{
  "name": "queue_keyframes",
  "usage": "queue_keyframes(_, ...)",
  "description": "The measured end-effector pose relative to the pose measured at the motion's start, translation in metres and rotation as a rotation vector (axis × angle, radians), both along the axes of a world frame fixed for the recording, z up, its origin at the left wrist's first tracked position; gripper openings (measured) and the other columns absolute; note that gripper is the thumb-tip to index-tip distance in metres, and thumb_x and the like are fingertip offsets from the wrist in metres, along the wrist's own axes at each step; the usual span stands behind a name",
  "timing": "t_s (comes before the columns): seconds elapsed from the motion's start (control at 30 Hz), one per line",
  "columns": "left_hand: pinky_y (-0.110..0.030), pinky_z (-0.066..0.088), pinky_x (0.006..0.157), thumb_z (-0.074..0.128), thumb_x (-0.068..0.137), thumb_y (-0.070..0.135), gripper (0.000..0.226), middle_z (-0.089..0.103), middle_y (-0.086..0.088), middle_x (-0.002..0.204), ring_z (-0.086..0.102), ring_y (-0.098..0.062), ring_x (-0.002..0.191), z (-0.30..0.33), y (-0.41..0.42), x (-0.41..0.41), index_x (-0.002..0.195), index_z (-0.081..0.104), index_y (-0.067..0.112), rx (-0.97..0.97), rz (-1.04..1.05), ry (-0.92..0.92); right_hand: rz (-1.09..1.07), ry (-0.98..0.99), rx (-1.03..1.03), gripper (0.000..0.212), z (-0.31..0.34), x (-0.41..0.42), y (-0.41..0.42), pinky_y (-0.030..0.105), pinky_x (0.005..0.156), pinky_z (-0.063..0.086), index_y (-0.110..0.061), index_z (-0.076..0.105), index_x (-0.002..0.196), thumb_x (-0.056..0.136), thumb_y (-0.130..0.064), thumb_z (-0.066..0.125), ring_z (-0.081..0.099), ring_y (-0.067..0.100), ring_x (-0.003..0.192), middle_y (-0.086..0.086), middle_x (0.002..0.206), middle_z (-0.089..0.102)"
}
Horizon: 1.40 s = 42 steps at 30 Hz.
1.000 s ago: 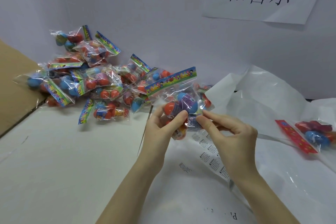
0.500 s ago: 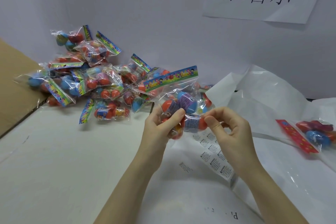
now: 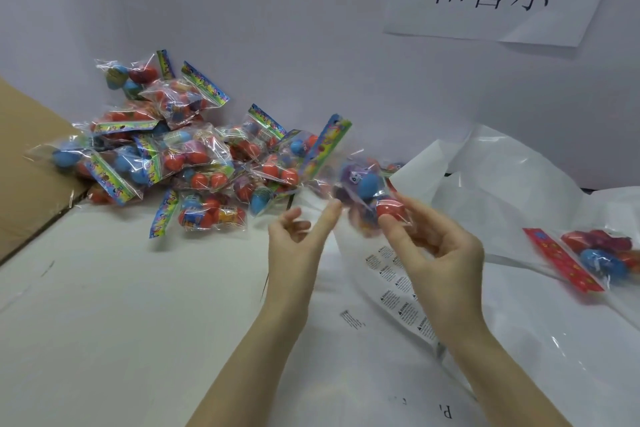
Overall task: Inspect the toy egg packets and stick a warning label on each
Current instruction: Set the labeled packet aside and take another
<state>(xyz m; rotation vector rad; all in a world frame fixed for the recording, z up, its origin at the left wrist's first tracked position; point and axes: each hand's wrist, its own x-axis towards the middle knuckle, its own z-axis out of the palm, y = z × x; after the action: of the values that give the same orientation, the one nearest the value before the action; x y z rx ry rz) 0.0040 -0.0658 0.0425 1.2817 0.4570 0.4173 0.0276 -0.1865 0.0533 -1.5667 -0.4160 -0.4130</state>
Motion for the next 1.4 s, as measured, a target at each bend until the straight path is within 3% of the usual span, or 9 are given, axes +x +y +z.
queue_keyframes(0.1, -0.028, 0.048, 0.071, 0.067, 0.052, 0.056, 0.06, 0.061, -0.004, 0.087, 0.06, -0.016, 0.081, 0.005, 0.002, -0.002, 0.095, 0.062, 0.014, -0.289, -0.249, 0.017, -0.35, -0.556, -0.459, 0.026, -0.01, 0.0, 0.0, 0.025, 0.07, 0.051, -0.011, 0.07, 0.099, 0.074, -0.016, 0.075, 0.065, 0.012, 0.072, 0.0, 0.087, 0.071)
queue_keyframes(0.23, -0.022, 0.054, 0.071, 0.073, 0.072, 0.036, 0.036, 0.071, -0.002, 0.093, 0.067, -0.012, 0.088, 0.005, 0.0, -0.01, 0.101, 0.069, 0.015, -0.309, -0.512, -0.169, -0.153, -0.758, -0.62, 0.03, -0.018, -0.007, 0.008, 0.029, 0.077, 0.047, -0.007, 0.072, 0.097, 0.075, -0.026, 0.071, 0.063, 0.016, 0.087, 0.004, 0.098, 0.071)
queue_keyframes(0.5, -0.014, 0.051, 0.06, 0.077, 0.046, 0.004, 0.027, 0.071, 0.004, 0.071, 0.065, -0.004, 0.064, 0.009, 0.017, -0.007, 0.071, 0.074, 0.015, -0.306, -0.23, -0.14, -0.071, -0.16, -0.142, 0.004, 0.007, 0.008, -0.018, 0.01, 0.064, 0.04, -0.034, 0.064, 0.079, 0.076, -0.035, 0.064, 0.056, -0.001, 0.069, -0.021, 0.072, 0.065)
queue_keyframes(0.6, -0.016, 0.051, 0.065, 0.074, 0.044, 0.0, 0.028, 0.071, 0.005, 0.069, 0.065, -0.006, 0.064, 0.01, 0.019, -0.009, 0.06, 0.075, 0.024, -0.389, -0.208, -0.141, -0.158, 0.045, -0.329, 0.012, 0.0, 0.032, -0.035, 0.006, 0.061, 0.039, -0.032, 0.064, 0.07, 0.079, -0.026, 0.07, 0.056, -0.005, 0.065, -0.017, 0.068, 0.066)
queue_keyframes(0.67, -0.021, 0.048, 0.071, 0.074, 0.039, 0.012, 0.02, 0.071, 0.005, 0.067, 0.065, -0.007, 0.063, 0.009, 0.023, -0.008, 0.056, 0.075, 0.022, -0.487, -0.166, -0.136, -0.183, 0.222, -0.545, 0.011, -0.011, 0.046, -0.048, 0.015, 0.073, 0.041, -0.021, 0.067, 0.091, 0.08, -0.02, 0.069, 0.058, 0.001, 0.078, -0.005, 0.09, 0.069)
queue_keyframes(0.77, -0.025, 0.044, 0.073, 0.071, 0.045, 0.016, 0.016, 0.072, 0.003, 0.07, 0.064, -0.01, 0.07, 0.007, 0.025, -0.006, 0.06, 0.075, 0.02, -0.511, -0.189, -0.044, -0.086, 0.379, -0.844, 0.052, -0.029, 0.053, -0.05, 0.027, 0.093, 0.035, -0.014, 0.053, 0.127, 0.079, -0.026, 0.07, 0.049, 0.019, 0.115, 0.005, 0.123, 0.058)
queue_keyframes(0.97, -0.018, 0.052, 0.05, 0.067, 0.051, 0.006, 0.035, 0.071, -0.002, 0.073, 0.067, -0.009, 0.058, 0.003, 0.016, -0.004, 0.086, 0.069, 0.011, -0.496, -0.357, -0.025, -0.216, 0.067, -1.061, 0.04, -0.039, 0.052, -0.034, 0.027, 0.082, 0.023, -0.03, 0.067, 0.103, 0.072, -0.056, 0.065, 0.043, 0.017, 0.106, -0.008, 0.104, 0.056)
queue_keyframes(1.17, -0.022, 0.055, 0.063, 0.068, 0.062, 0.004, 0.017, 0.073, -0.006, 0.076, 0.068, -0.015, 0.065, -0.004, -0.001, -0.004, 0.074, 0.077, 0.011, -0.465, -0.566, 0.032, 0.033, -0.035, -1.001, 0.046, -0.045, 0.045, -0.022, 0.018, 0.08, 0.013, -0.027, 0.064, 0.112, 0.071, -0.046, 0.072, 0.037, 0.014, 0.113, -0.012, 0.111, 0.048)
queue_keyframes(1.4, -0.026, 0.045, 0.066, 0.071, 0.051, 0.014, 0.019, 0.071, -0.005, 0.078, 0.064, -0.016, 0.071, -0.01, 0.007, 0.005, 0.07, 0.076, 0.012, -0.591, -0.326, 0.065, 0.089, -0.11, -0.784, 0.026, -0.031, 0.039, -0.022, 0.02, 0.088, 0.021, -0.021, 0.065, 0.114, 0.088, -0.019, 0.061, 0.046, 0.013, 0.107, -0.012, 0.104, 0.051)
